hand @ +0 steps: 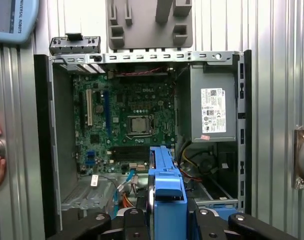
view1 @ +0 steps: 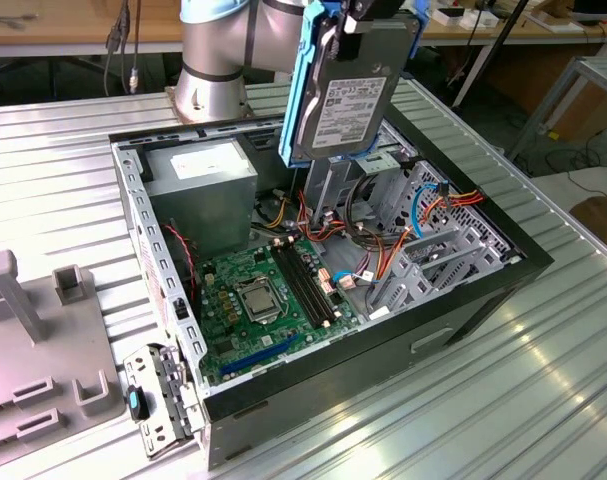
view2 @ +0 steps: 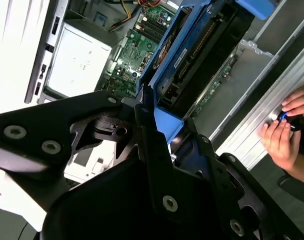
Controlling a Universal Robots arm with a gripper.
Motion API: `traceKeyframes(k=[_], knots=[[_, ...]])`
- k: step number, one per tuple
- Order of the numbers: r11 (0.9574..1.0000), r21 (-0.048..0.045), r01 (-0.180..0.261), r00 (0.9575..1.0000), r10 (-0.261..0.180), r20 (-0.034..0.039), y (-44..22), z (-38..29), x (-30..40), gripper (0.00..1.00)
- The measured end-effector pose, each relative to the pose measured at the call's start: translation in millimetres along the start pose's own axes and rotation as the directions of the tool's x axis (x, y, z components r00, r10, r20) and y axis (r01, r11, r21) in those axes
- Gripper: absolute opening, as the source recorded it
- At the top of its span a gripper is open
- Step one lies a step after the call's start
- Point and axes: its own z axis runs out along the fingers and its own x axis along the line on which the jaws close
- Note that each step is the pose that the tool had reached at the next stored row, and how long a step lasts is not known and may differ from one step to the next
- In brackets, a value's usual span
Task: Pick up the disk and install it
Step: 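Insert the disk into the insertion slot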
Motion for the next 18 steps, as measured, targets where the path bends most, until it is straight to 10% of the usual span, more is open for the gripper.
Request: traceKeyframes(k=[18], knots=[[1.0000,-0.0035,0.000,1.0000,0.000,-0.0004,-14.3,1.8,56.0,0.37]])
